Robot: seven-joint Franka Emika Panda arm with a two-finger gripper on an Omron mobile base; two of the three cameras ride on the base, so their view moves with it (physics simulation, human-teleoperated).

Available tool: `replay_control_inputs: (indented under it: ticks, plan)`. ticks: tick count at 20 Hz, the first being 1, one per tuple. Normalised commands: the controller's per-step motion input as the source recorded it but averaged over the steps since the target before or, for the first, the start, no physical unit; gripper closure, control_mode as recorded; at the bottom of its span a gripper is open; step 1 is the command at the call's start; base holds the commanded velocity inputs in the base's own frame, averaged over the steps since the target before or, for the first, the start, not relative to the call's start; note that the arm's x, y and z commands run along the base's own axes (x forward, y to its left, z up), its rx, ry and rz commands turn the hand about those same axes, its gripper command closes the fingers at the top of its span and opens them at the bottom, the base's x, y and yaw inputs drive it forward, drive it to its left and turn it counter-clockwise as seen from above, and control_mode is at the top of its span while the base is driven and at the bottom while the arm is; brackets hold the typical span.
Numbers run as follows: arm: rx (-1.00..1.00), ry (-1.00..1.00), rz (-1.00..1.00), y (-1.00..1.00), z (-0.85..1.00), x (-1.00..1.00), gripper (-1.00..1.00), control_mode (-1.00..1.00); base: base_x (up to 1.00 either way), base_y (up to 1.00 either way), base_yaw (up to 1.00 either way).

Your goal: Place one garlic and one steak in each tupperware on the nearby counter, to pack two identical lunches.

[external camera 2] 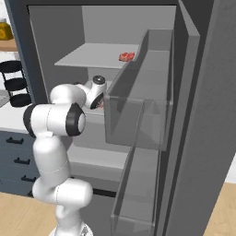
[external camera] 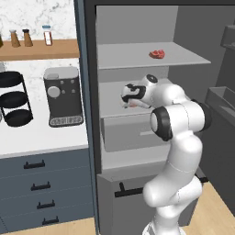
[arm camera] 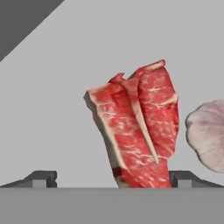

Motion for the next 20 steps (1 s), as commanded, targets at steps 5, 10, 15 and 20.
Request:
replay_control_inputs:
  ticks: [5, 10, 15, 20]
  plan:
    - [0.0, 0.0, 0.0, 0.14, -0.02, 0.05, -1.0, -1.0, 0.0, 0.0, 0.0]
    - [0.0, 0.0, 0.0, 0.03, -0.04, 0.18, -1.0, -1.0, 0.0, 0.0, 0.0]
    - [0.0, 0.0, -0.06, -0.02, -0.08, 0.34, -1.0, -1.0, 0.0, 0.0, 0.0]
    - [0.0, -0.03, -0.11, -0.08, 0.14, 0.03, -1.0, -1.0, 0.0, 0.0, 0.0]
